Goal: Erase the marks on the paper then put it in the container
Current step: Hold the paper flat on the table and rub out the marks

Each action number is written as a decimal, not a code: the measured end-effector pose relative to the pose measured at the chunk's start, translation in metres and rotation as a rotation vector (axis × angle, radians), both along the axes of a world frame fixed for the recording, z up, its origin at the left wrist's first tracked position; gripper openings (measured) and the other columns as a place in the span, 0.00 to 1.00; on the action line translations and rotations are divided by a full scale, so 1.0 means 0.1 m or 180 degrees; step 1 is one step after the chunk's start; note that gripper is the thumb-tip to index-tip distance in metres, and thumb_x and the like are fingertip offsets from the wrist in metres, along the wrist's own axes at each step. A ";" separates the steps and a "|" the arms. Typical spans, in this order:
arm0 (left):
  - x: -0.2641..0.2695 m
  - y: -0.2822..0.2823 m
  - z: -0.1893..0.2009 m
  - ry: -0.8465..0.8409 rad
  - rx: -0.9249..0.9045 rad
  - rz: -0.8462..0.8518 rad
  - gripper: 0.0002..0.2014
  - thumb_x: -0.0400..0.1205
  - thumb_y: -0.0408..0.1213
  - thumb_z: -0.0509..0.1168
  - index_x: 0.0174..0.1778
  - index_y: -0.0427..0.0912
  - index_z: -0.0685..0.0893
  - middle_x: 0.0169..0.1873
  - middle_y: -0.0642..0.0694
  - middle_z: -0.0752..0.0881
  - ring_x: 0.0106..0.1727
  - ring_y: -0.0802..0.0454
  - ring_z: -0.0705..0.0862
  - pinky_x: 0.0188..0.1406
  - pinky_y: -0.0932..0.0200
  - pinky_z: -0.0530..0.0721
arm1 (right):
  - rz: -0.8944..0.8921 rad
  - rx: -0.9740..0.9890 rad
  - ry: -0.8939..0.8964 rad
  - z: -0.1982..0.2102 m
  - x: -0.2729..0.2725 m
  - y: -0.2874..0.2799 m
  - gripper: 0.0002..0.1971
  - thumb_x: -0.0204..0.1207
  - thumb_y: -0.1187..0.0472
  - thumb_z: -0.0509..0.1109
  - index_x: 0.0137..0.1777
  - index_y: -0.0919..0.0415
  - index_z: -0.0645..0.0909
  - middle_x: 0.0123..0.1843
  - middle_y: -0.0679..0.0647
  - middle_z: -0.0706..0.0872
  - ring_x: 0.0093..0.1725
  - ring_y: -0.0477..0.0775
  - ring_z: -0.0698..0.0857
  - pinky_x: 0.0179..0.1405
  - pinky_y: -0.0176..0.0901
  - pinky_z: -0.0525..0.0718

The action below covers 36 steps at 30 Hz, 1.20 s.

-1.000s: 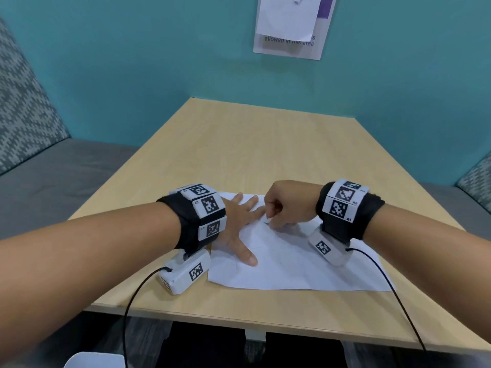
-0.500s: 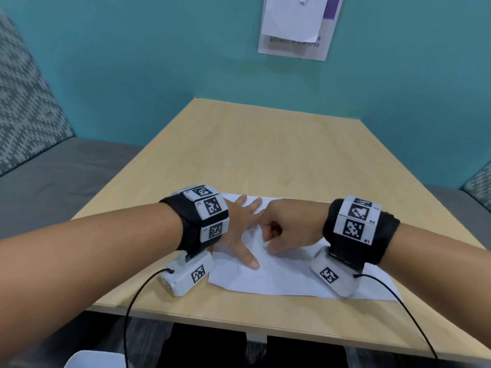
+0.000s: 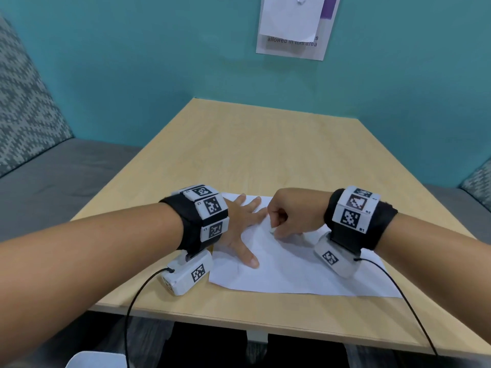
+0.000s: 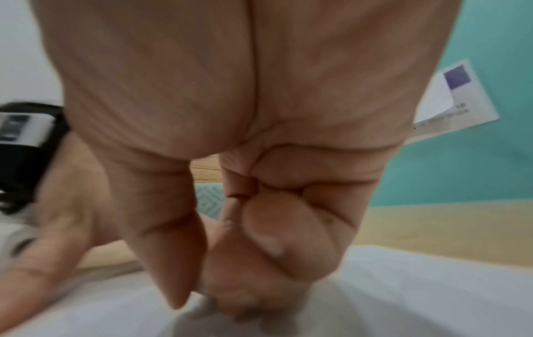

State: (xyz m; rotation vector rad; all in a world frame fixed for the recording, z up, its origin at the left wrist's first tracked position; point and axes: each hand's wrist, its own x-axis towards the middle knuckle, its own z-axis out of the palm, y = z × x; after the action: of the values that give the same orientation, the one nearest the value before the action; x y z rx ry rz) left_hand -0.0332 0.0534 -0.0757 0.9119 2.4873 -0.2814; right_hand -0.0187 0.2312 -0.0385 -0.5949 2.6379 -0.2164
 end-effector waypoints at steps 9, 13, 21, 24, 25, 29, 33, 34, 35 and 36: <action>0.00 0.00 0.01 -0.0015 -0.0032 0.0014 0.61 0.67 0.76 0.66 0.84 0.62 0.31 0.85 0.54 0.30 0.86 0.42 0.33 0.78 0.24 0.48 | -0.0096 0.0007 -0.0011 0.01 -0.01 0.02 0.06 0.68 0.59 0.76 0.38 0.60 0.86 0.29 0.49 0.88 0.25 0.44 0.80 0.30 0.37 0.78; 0.00 -0.01 0.02 -0.0055 -0.0006 -0.0033 0.59 0.68 0.75 0.66 0.83 0.65 0.31 0.84 0.52 0.29 0.85 0.40 0.33 0.77 0.23 0.49 | 0.0247 -0.0045 -0.0186 -0.05 0.14 -0.09 0.05 0.70 0.56 0.76 0.36 0.55 0.83 0.32 0.48 0.87 0.28 0.43 0.79 0.28 0.30 0.76; 0.01 -0.02 0.02 -0.0103 0.0119 -0.0019 0.55 0.69 0.74 0.67 0.83 0.69 0.37 0.84 0.53 0.29 0.85 0.41 0.31 0.76 0.23 0.46 | 0.0330 0.0009 -0.0109 -0.06 0.17 -0.16 0.07 0.71 0.57 0.75 0.35 0.55 0.80 0.29 0.43 0.81 0.27 0.41 0.76 0.29 0.29 0.73; 0.00 -0.02 0.01 -0.0054 0.0065 -0.0027 0.57 0.67 0.76 0.67 0.84 0.68 0.36 0.85 0.53 0.31 0.86 0.40 0.33 0.77 0.22 0.48 | 0.0190 0.0026 0.0037 -0.02 0.07 -0.09 0.04 0.71 0.57 0.75 0.38 0.56 0.84 0.33 0.46 0.86 0.29 0.43 0.79 0.30 0.32 0.76; 0.00 -0.02 0.01 -0.0026 0.0034 -0.0018 0.59 0.67 0.76 0.66 0.84 0.67 0.34 0.85 0.54 0.31 0.86 0.41 0.34 0.77 0.23 0.49 | 0.0062 0.0028 0.0111 0.00 0.03 -0.04 0.04 0.70 0.58 0.75 0.38 0.57 0.84 0.34 0.49 0.88 0.29 0.45 0.80 0.31 0.35 0.77; 0.03 -0.01 0.04 -0.0005 0.0008 -0.0006 0.58 0.69 0.74 0.67 0.85 0.64 0.35 0.85 0.52 0.31 0.86 0.40 0.34 0.77 0.24 0.49 | 0.0217 0.0062 0.0114 -0.05 0.10 -0.08 0.05 0.72 0.58 0.74 0.38 0.56 0.83 0.35 0.46 0.86 0.31 0.43 0.79 0.33 0.35 0.76; 0.06 0.02 0.09 -0.0019 -0.0015 -0.0008 0.57 0.69 0.74 0.67 0.85 0.64 0.37 0.85 0.52 0.32 0.86 0.38 0.34 0.77 0.23 0.49 | 0.0202 -0.0007 0.0091 -0.04 0.13 -0.10 0.05 0.71 0.57 0.75 0.37 0.53 0.82 0.32 0.43 0.83 0.29 0.41 0.78 0.30 0.31 0.74; 0.07 0.03 0.10 -0.0011 -0.0014 0.0015 0.57 0.69 0.74 0.68 0.85 0.64 0.38 0.86 0.51 0.32 0.86 0.38 0.34 0.77 0.23 0.48 | 0.0151 -0.0032 0.0096 -0.03 0.11 -0.08 0.05 0.71 0.57 0.75 0.37 0.54 0.82 0.31 0.44 0.84 0.29 0.42 0.79 0.30 0.32 0.74; 0.08 0.03 0.11 0.0007 0.0004 0.0046 0.57 0.69 0.73 0.68 0.86 0.63 0.40 0.86 0.51 0.33 0.85 0.38 0.33 0.77 0.22 0.47 | 0.0117 -0.0067 0.0074 -0.01 0.10 -0.08 0.05 0.71 0.57 0.75 0.37 0.54 0.82 0.31 0.46 0.85 0.28 0.43 0.80 0.30 0.32 0.74; 0.10 0.02 0.13 0.0040 0.0049 0.0079 0.56 0.69 0.74 0.68 0.86 0.63 0.41 0.86 0.50 0.33 0.85 0.39 0.32 0.78 0.22 0.45 | 0.0094 -0.0114 0.0032 -0.01 0.10 -0.07 0.06 0.71 0.56 0.75 0.37 0.53 0.81 0.32 0.48 0.86 0.28 0.44 0.81 0.29 0.31 0.75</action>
State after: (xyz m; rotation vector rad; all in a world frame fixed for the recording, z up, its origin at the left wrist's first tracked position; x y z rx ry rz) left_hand -0.0231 0.0556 -0.0631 0.8874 2.5135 -0.2610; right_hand -0.0084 0.2238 -0.0393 -0.6479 2.6379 -0.2530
